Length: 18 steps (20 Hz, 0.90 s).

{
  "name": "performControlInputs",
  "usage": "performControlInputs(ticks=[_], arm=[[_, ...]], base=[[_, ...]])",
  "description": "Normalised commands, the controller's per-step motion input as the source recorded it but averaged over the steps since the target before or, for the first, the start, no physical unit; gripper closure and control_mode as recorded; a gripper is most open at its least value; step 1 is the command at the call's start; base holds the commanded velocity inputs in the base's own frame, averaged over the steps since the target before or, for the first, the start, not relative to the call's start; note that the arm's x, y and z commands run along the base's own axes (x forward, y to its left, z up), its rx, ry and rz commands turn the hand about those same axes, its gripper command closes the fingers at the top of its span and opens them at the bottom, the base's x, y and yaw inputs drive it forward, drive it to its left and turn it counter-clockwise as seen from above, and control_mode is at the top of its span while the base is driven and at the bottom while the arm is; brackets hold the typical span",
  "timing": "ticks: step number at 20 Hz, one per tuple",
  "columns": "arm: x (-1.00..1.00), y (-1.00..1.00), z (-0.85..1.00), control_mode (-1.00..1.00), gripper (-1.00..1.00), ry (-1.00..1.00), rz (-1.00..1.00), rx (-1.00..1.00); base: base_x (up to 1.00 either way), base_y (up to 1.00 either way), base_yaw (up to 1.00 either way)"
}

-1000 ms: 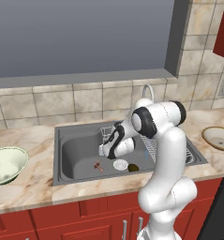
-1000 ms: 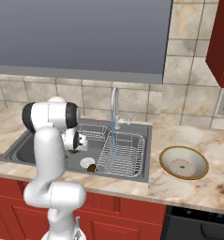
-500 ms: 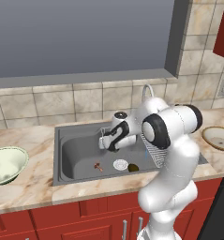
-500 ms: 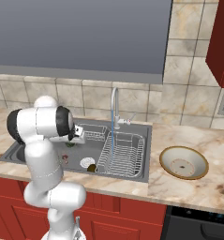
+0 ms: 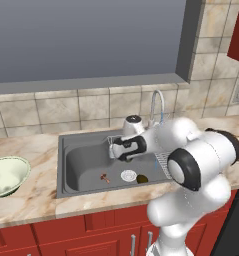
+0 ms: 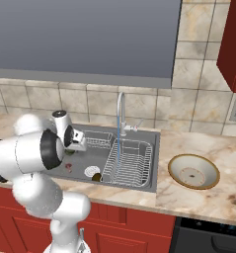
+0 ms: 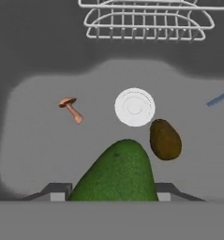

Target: Pick the avocados from the sink and place them in one bowl. Place the mushroom in the other bowl. Then turn off the sink faucet.

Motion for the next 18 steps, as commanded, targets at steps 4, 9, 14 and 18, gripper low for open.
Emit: performControlInputs(ticks=[4, 9, 14, 18], arm=[[-0.60, -0.37, 0.48, -1.00, 1.00, 0.00, -0.07, -0.01], [-0.55, -0.30, 0.67, -1.00, 1.00, 0.00, -0.03, 0.00], [-0.59, -0.16, 0.56, -1.00, 1.00, 0.00, -0.01, -0.01], [-0.71, -0.14, 0.26, -1.00, 1.00, 0.00, -0.04, -0.03]], base=[[0.00, 0.00, 0.00], [0.00, 0.00, 0.00], [0.00, 0.00, 0.00], [0.00, 0.00, 0.00]])
